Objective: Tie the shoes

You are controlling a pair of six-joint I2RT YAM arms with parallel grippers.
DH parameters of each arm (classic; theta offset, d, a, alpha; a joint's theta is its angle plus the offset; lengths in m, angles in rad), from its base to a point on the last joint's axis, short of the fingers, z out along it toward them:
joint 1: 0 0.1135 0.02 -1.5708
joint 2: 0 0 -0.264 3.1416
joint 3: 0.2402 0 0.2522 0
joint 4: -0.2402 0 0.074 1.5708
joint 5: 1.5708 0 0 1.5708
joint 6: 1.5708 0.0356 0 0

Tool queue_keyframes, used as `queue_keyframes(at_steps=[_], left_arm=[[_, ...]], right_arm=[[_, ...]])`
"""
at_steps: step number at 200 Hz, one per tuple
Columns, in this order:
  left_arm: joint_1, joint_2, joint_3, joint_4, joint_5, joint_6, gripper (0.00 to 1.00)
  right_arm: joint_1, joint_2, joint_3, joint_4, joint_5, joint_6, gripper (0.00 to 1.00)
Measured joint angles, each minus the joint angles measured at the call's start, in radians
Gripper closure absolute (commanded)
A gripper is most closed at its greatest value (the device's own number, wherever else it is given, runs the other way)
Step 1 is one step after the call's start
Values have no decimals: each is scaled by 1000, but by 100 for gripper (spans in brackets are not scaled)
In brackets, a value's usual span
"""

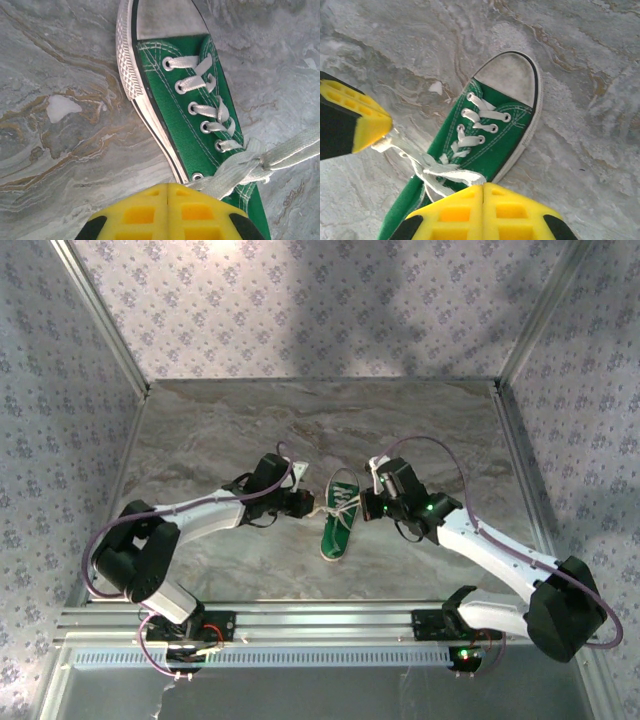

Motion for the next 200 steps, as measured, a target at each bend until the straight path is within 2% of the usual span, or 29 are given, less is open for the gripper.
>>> queue_keyframes(at_steps=[200], left_arm=[[0,-35,-32,-31,-158,-34,100]], right_arm=[[32,-2,2,-116,160,0,100]])
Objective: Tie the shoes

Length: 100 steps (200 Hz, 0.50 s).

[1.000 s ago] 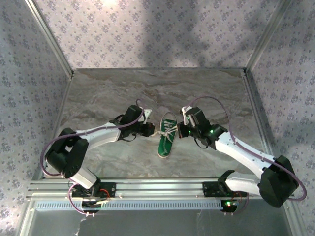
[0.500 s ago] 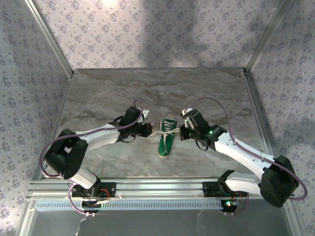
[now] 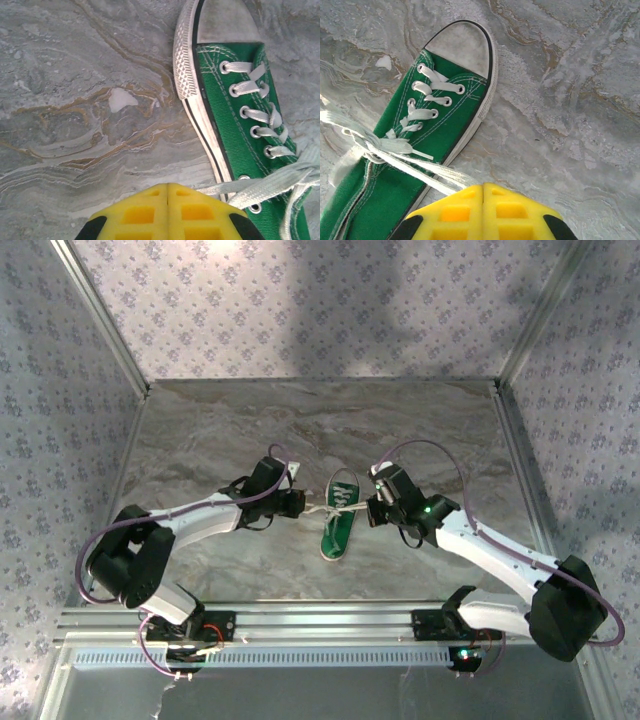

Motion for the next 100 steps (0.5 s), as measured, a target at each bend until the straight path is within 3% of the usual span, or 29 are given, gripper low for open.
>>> queue_keyframes(at_steps=[35,79,100], left_arm=[[1,-24,-5,-18,-26,0,100],[0,-52,-57,27,36,4,100],[0,-58,-60,24,55,17,75]], right_arm=[[3,0,3,-7,11,-1,100],[17,-6,3,18,-26,-23,100],[21,-15,5,33,-46,-32,100]])
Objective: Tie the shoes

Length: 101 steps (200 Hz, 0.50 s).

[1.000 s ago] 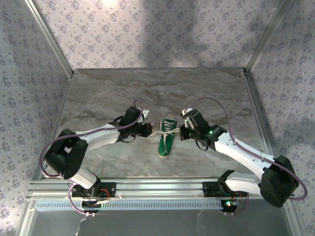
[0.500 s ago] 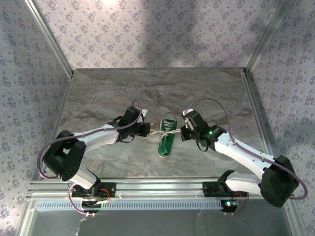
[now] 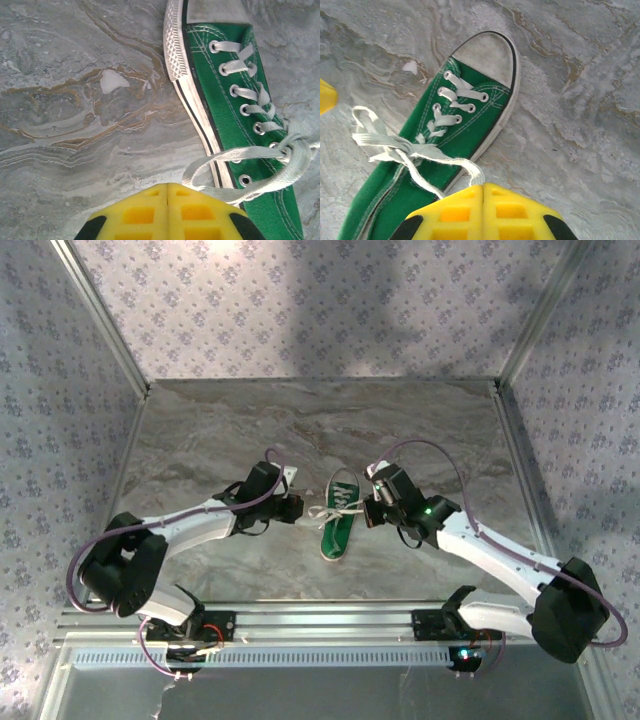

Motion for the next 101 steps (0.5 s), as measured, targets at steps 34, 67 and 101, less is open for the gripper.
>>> queue_keyframes(at_steps=[34,67,101], left_arm=[[20,0,37,-45,28,58,54],[29,61,121,-90,71,132,52],[29,135,156,-114,132,193,52]], right_arm=[[5,-1,5,14,-11,-10,100],[6,-1,5,14,-19,-17,100],[6,-1,6,17,-23,-18,100]])
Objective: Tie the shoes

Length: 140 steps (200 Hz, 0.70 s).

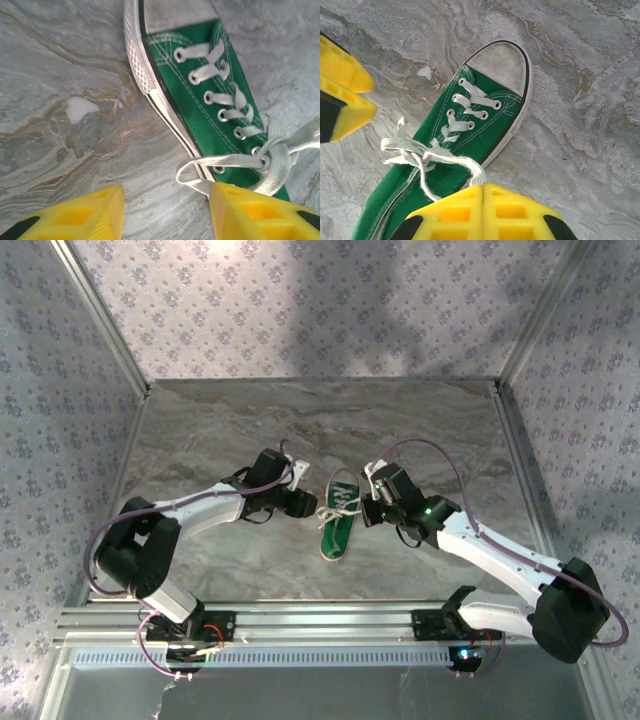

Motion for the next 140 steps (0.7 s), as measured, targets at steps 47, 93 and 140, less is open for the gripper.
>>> queue_keyframes(at_steps=[47,93,140], left_arm=[[0,74,45,-26,48,41,51],[-14,77,61,-28,88,66,49],[-19,98,69,-28,95,69,47]], right_arm=[[1,0,0,1,0,-2,100],[1,0,0,1,0,-2,100],[6,0,0,0,0,-2,100]])
